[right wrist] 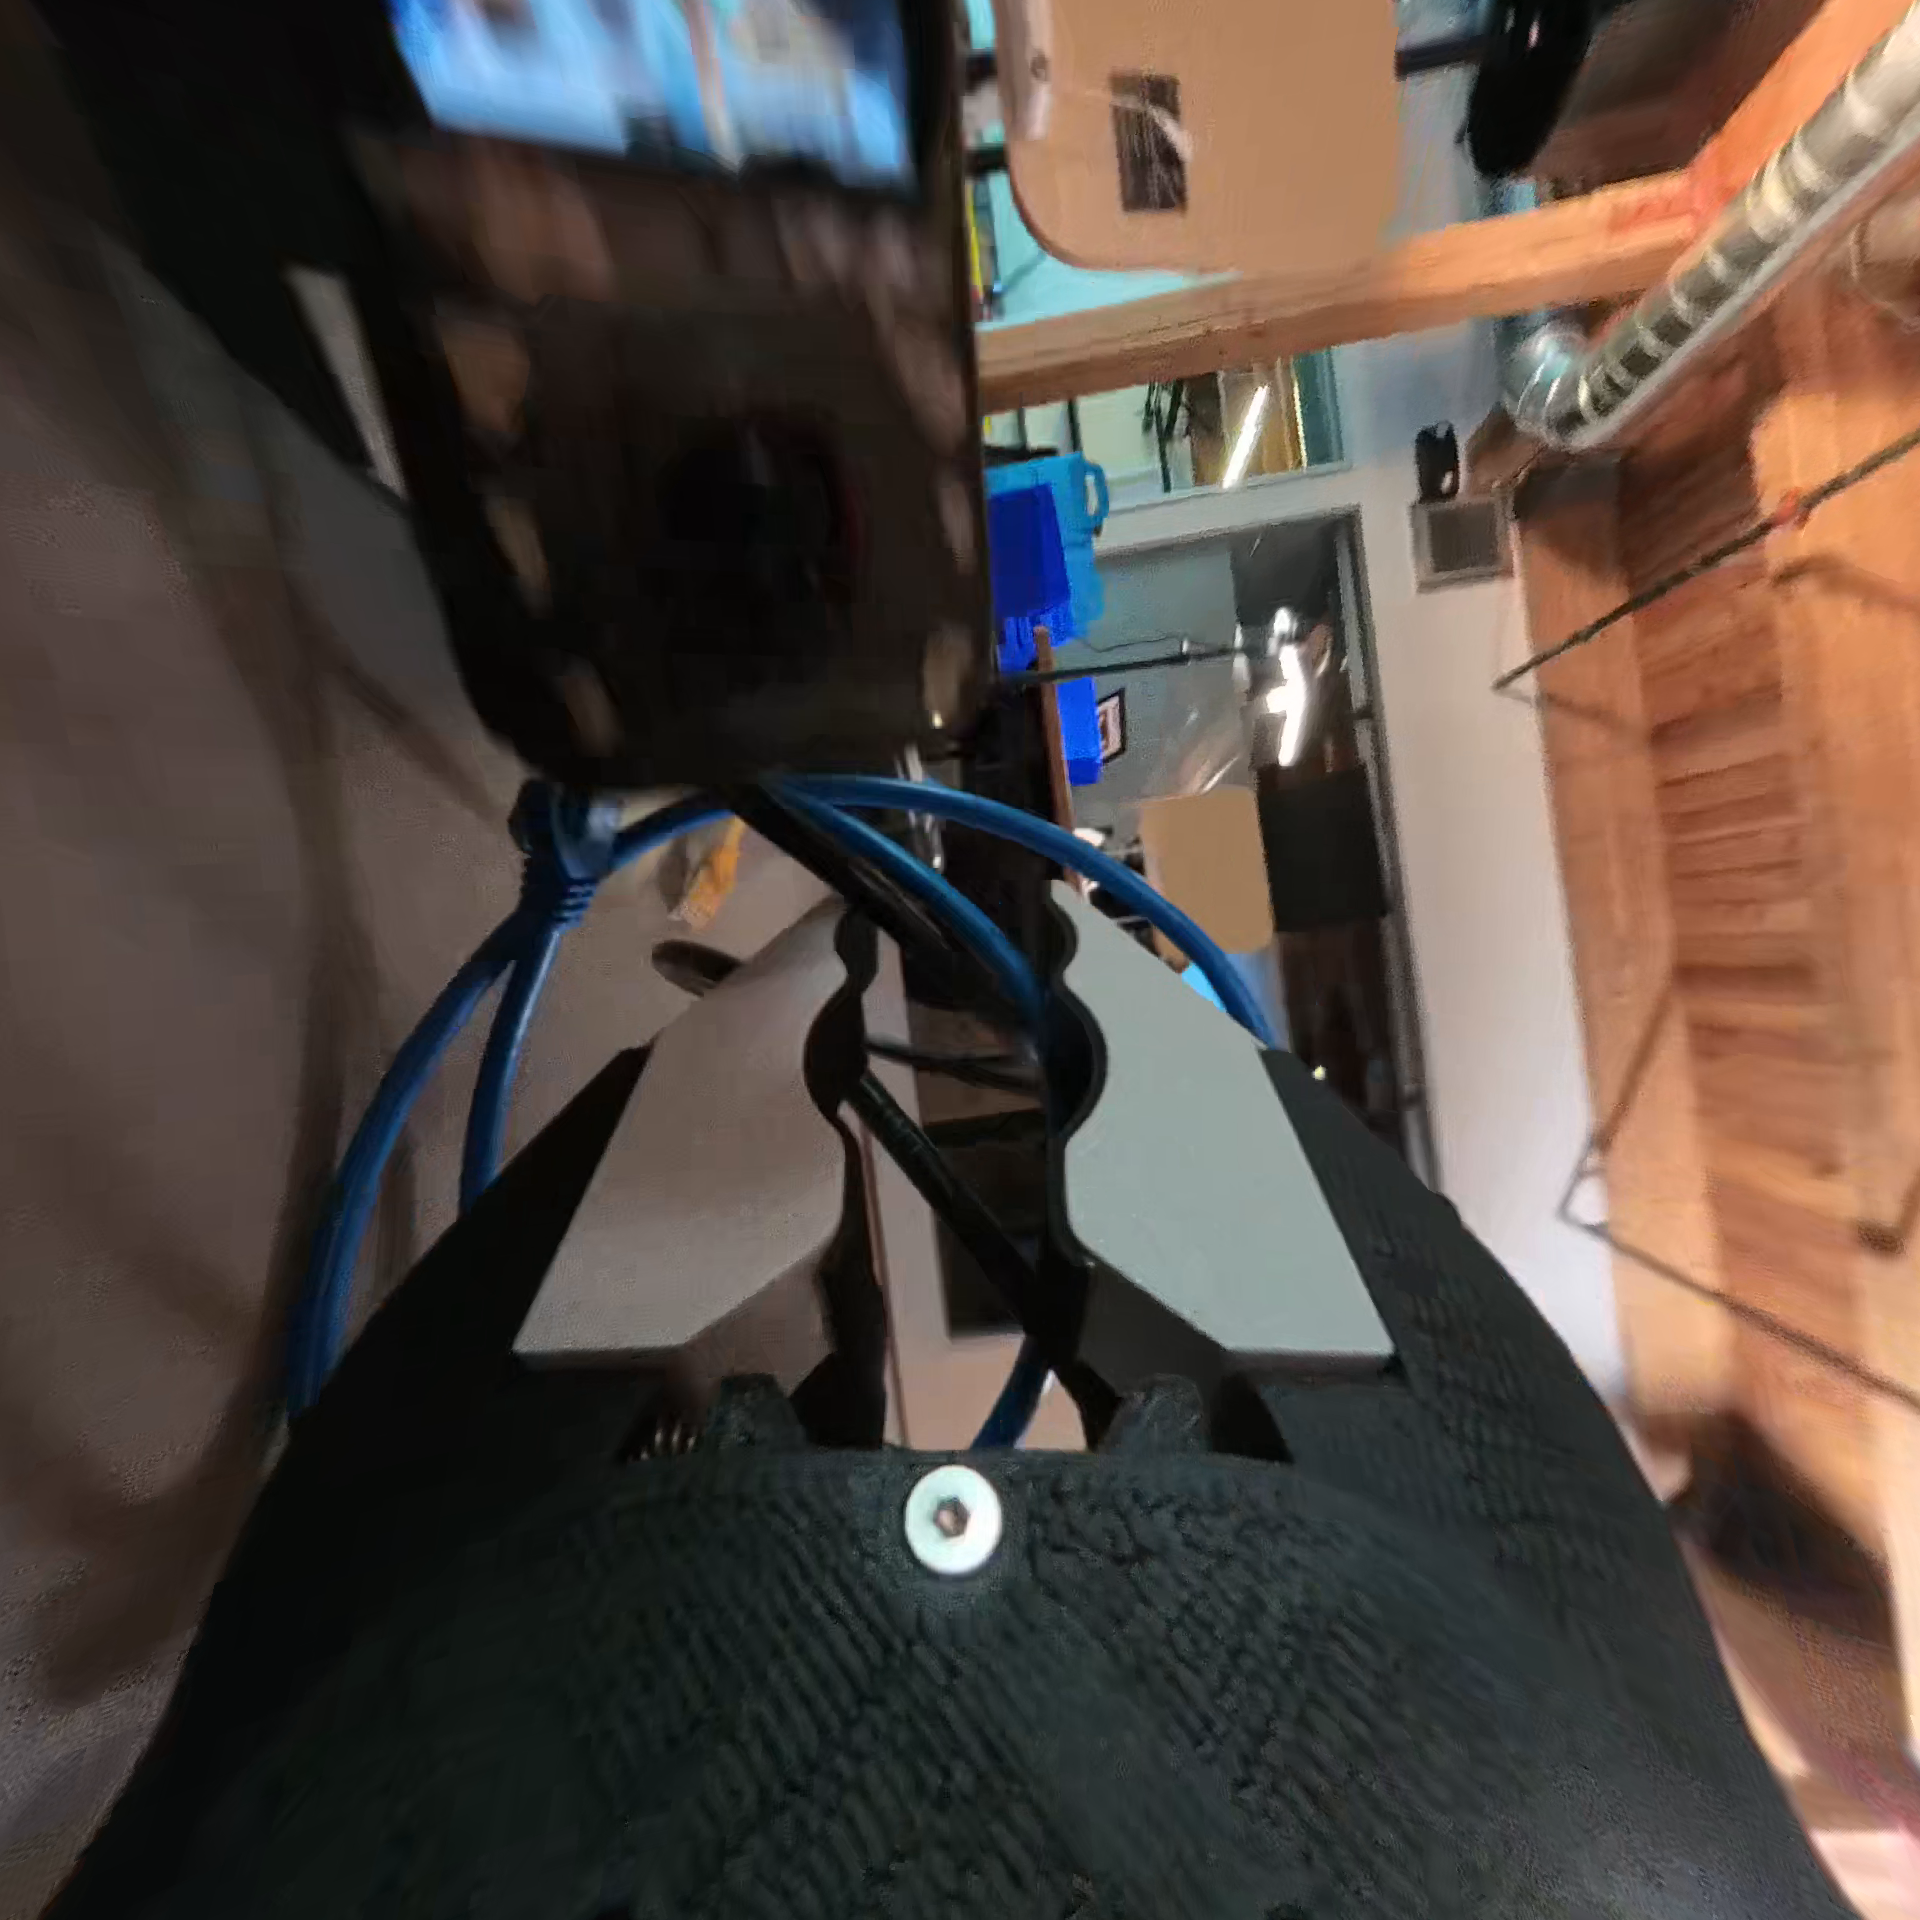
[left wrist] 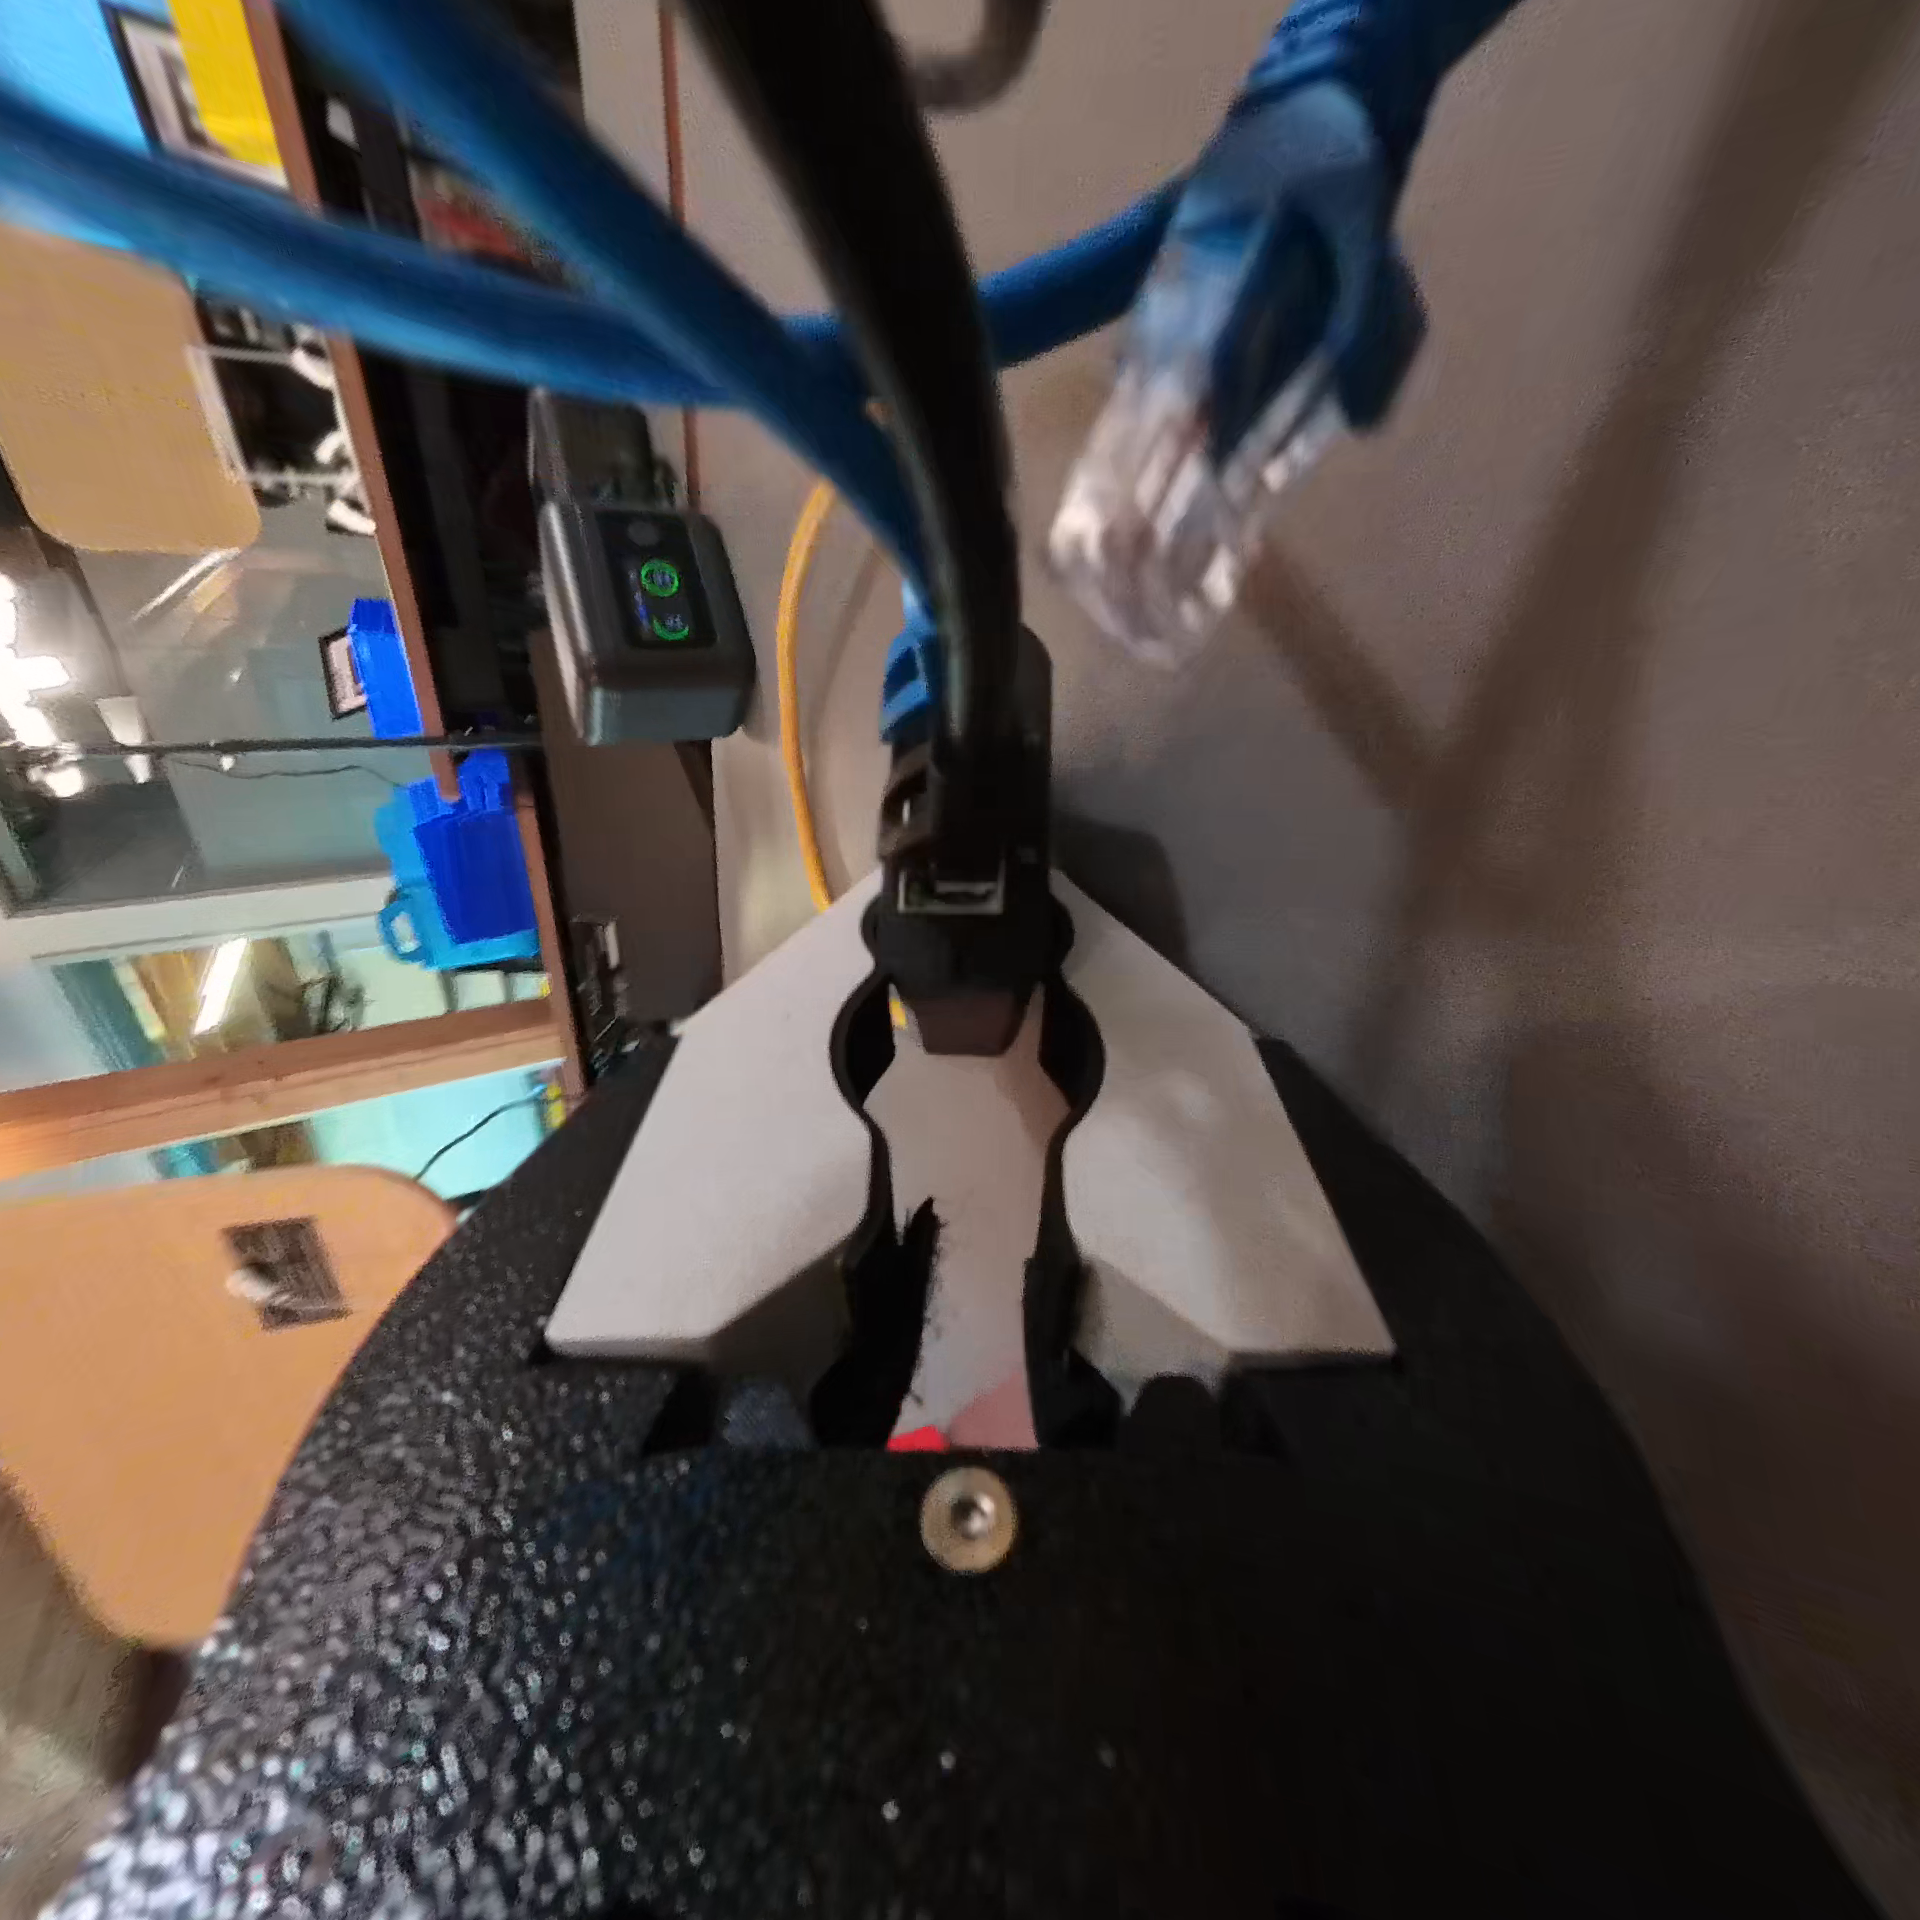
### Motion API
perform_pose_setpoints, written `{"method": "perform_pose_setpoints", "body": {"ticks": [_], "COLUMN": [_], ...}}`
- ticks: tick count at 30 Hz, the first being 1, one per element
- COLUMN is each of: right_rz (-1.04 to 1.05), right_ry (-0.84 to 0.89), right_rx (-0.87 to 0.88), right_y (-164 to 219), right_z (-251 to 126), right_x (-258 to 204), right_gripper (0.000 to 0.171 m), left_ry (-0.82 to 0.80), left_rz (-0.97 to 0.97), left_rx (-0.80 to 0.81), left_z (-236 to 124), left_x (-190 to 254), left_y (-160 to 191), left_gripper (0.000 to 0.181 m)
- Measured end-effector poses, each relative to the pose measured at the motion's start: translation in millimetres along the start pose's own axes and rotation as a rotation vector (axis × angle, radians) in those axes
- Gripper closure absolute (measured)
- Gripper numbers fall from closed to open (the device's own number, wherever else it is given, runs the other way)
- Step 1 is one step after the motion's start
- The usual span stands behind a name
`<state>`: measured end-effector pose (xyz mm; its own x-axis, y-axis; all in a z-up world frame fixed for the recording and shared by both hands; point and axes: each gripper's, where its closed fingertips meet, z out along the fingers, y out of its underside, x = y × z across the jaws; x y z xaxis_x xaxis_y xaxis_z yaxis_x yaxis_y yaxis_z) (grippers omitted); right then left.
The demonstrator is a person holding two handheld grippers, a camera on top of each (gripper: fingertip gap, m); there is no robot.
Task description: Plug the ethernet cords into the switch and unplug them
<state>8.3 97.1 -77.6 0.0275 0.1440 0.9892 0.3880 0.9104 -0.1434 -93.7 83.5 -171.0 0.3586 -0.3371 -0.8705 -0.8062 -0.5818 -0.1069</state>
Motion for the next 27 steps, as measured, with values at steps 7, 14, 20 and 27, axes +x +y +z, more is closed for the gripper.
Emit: {"method": "perform_pose_setpoints", "body": {"ticks": [7, 14, 20, 27], "right_rz": [0.262, 0.432, 0.576, 0.179], "right_ry": [-0.084, -0.163, -0.150, -0.181], "right_rx": [0.009, 0.037, 0.121, 0.208], "right_y": [52, 74, 59, -38], "right_z": [-16, -30, -49, -39], "right_x": [4, 2, 29, -10], "right_gripper": [0.153, 0.148, 0.115, 0.118], "left_ry": [0.152, 0.162, 0.033, 0.062], "left_rz": [-0.184, -0.111, -0.095, -0.023], "left_rx": [0.509, 0.693, 0.528, 0.432], "left_z": [-26, -39, -37, -48], "left_x": [11, 20, -7, -9], "left_y": [-46, -64, -39, -20], "left_gripper": [0.154, 0.158, 0.159, 0.159]}}
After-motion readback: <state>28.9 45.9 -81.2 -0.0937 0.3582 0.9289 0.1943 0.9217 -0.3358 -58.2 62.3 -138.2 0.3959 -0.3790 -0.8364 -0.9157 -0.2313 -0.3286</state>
